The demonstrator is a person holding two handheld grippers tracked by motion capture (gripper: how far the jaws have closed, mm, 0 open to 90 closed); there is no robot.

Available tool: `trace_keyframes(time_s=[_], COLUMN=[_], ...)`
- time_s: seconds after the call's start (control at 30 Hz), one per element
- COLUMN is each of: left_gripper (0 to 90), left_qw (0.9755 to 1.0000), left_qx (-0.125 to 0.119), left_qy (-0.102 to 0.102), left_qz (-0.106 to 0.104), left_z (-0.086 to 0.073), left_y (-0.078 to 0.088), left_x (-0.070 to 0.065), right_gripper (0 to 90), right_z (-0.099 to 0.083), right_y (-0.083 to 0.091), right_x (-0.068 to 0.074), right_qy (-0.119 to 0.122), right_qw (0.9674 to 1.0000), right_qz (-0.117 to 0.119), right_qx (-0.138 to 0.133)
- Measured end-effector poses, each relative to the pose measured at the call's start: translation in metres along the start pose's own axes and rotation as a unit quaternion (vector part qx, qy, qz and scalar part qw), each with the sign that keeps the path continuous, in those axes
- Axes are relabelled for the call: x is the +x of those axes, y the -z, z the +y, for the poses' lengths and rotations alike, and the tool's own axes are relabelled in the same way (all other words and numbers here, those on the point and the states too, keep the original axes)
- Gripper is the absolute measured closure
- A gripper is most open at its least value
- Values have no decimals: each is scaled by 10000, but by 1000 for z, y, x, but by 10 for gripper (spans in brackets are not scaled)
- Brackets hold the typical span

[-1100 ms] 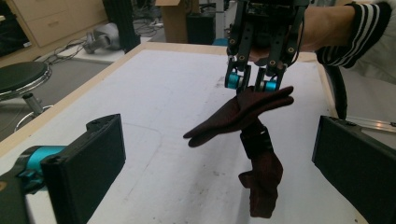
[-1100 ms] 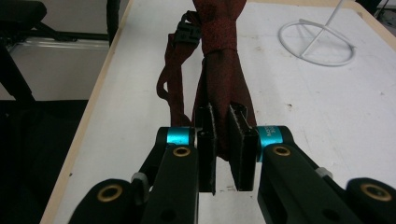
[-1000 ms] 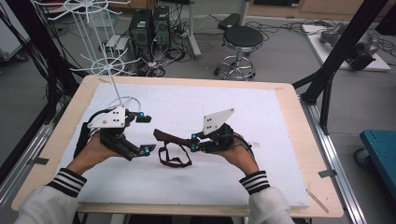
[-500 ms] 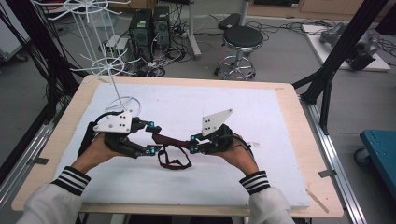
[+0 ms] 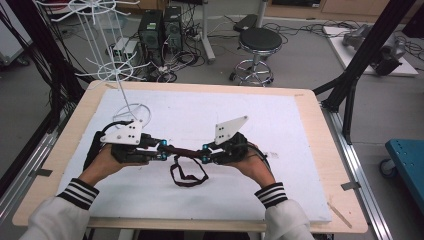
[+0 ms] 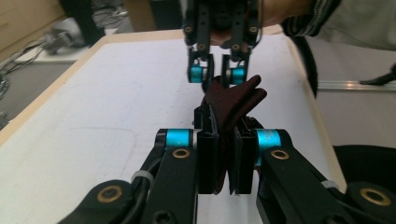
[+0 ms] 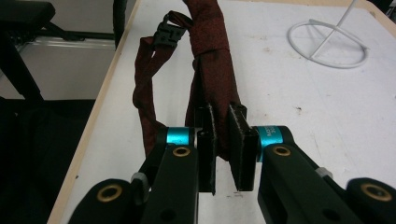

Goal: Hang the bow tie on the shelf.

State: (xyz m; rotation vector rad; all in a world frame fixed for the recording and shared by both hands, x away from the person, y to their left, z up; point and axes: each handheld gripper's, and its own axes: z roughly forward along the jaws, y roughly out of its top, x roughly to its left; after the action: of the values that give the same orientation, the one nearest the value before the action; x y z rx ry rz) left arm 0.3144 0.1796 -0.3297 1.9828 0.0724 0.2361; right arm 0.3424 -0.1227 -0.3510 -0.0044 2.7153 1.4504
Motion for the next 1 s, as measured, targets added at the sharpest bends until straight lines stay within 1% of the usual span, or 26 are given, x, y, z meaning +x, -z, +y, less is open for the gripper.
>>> trace_keyframes(time_s=[0.07, 0.2, 0.23, 0.27, 0.3, 0.33, 0.37, 0.4, 0.43, 0.47, 0.5, 0.57, 0.6, 0.7, 0.8, 0.9, 0.93, 0.97, 1.0], left_gripper=[843, 845, 845, 846, 846, 845, 845, 846, 845, 845, 845, 845, 845, 845, 844, 844, 845, 845, 845], left_qw=[10000, 9999, 9999, 9998, 9998, 9998, 9998, 9997, 9997, 9996, 9995, 9994, 9993, 9989, 9983, 9974, 9968, 9963, 9956], left_qx=[-47, -92, -87, -81, -87, -86, -72, -79, -79, -82, -95, -118, -111, -133, -186, -210, -219, -236, -249], left_qy=[-4, 40, 35, 39, 44, 45, 40, 35, 40, 36, 52, 71, 59, 76, 101, 98, 110, 126, 132], left_qz=[81, 110, 140, 161, 162, 192, 204, 213, 238, 283, 293, 328, 343, 433, 552, 678, 759, 820, 894], left_z=[1, 1, 2, 2, 2, 2, 2, 2, 2, 2, 2, 2, 2, 2, 2, 2, 1, 1, 1], left_y=[1, 2, 3, 3, 3, 4, 4, 5, 5, 6, 7, 9, 10, 12, 17, 23, 26, 27, 30], left_x=[-1, -2, -2, -2, -2, -2, -2, -2, -2, -2, -1, -1, 0, 0, 1, 3, 4, 4, 6], right_gripper=[829, 814, 768, 660, 437, 231, 76, 28, 6, 6, 6, 5, 5, 6, 6, 5, 6, 6, 6], right_z=[1, 1, 1, 1, 1, 1, 1, 1, 2, 1, 2, 1, 1, -1, -3, -8, -9, -12, -14], right_y=[0, 1, 1, 1, 1, 0, 0, 0, 1, 2, 5, 8, 9, 14, 19, 26, 28, 32, 35], right_x=[0, 0, 0, 0, 1, 2, 3, 5, 6, 5, 5, 4, 5, 4, 5, 8, 9, 11, 12], right_qy=[0, -40, -11, -15, -104, -262, -189, -67, -101, -135, -242, -234, -299, -367, -439, -539, -549, -611, -596], right_qw=[10000, 9999, 9999, 9998, 9989, 9972, 9963, 9956, 9949, 9939, 9924, 9908, 9904, 9888, 9869, 9837, 9828, 9813, 9804], right_qz=[-31, -44, -93, -146, -386, -612, -745, -837, -884, -923, -1014, -1102, -1101, -1118, -1233, -1398, -1429, -1508, -1552], right_qx=[-35, -113, -126, -150, -246, -347, -384, -420, -483, -587, -661, -751, -775, -923, -948, -994, -1033, -1030, -1061])
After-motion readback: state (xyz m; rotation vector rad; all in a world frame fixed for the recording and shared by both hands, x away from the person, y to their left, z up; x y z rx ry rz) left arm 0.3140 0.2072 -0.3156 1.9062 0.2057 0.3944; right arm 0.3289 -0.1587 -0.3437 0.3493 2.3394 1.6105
